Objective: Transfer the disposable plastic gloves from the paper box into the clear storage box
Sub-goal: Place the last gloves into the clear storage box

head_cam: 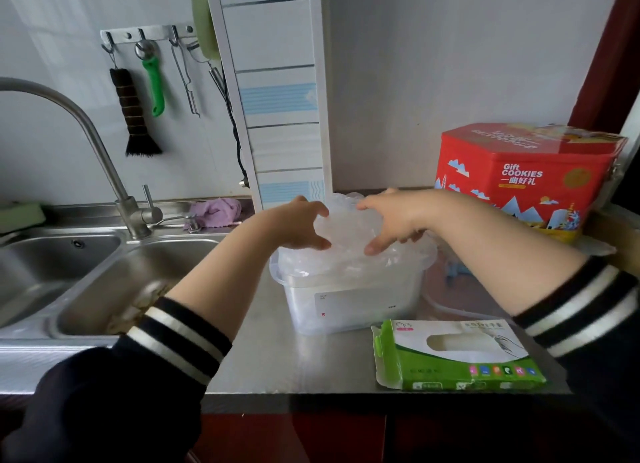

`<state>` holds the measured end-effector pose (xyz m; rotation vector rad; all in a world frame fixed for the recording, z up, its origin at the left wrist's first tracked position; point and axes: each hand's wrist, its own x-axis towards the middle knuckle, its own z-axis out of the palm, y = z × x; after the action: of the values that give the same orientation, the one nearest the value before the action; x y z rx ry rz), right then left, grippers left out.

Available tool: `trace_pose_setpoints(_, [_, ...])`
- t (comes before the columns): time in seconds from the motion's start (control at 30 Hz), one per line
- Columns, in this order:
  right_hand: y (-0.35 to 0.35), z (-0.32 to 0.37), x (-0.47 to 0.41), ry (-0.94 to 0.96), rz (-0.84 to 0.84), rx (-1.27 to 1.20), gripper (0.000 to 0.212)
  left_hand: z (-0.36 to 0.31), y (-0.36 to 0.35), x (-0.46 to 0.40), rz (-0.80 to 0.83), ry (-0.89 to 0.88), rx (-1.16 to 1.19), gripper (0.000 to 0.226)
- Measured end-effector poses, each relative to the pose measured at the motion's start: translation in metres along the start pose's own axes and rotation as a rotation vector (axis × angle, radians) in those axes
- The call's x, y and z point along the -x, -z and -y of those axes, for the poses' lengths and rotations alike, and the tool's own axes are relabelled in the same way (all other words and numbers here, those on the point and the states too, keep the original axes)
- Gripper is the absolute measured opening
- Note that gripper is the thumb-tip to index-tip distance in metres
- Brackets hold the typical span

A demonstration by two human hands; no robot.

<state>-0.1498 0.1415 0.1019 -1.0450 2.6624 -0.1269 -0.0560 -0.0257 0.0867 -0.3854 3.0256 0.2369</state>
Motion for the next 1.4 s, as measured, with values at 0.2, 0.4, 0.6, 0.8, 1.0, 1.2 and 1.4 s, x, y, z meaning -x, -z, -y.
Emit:
trace_pose_setpoints(0.2, [-0.019, -0.003, -0.041, 0.002, 0.241, 0.057, 0.083, 0.001, -0.024, -0.03, 0.192, 0.02, -0.108, 0.072])
trace_pose_setpoints(0.4, [-0.046, 0.001, -0.067, 0.043, 0.367, 0.34, 0.056, 0.001, -0.05, -0.053, 0.38, 0.01, -0.253, 0.075])
trace_pose_setpoints(0.6, [-0.069, -0.004, -0.095, 0.064, 0.377, 0.368, 0.045, 0.0, -0.063, -0.061, 0.458, -0.083, -0.371, 0.058])
trace_pose_setpoints(0.8, [-0.075, -0.007, -0.099, 0.02, 0.391, 0.328, 0.054, -0.005, -0.07, -0.065, 0.471, -0.043, -0.334, 0.052])
trace_pose_setpoints(1.0, [-0.05, -0.009, -0.072, 0.041, 0.336, 0.183, 0.054, -0.002, -0.052, -0.051, 0.37, -0.031, -0.218, 0.058])
trace_pose_setpoints(1.2, [-0.009, -0.03, -0.012, 0.145, -0.082, -0.412, 0.02, 0.001, -0.011, -0.019, -0.147, -0.084, -0.023, 0.027])
trace_pose_setpoints(1.4, [-0.045, -0.08, 0.018, 0.087, -0.815, -0.997, 0.011, 0.007, -0.041, 0.008, -0.725, 0.041, 0.409, 0.023])
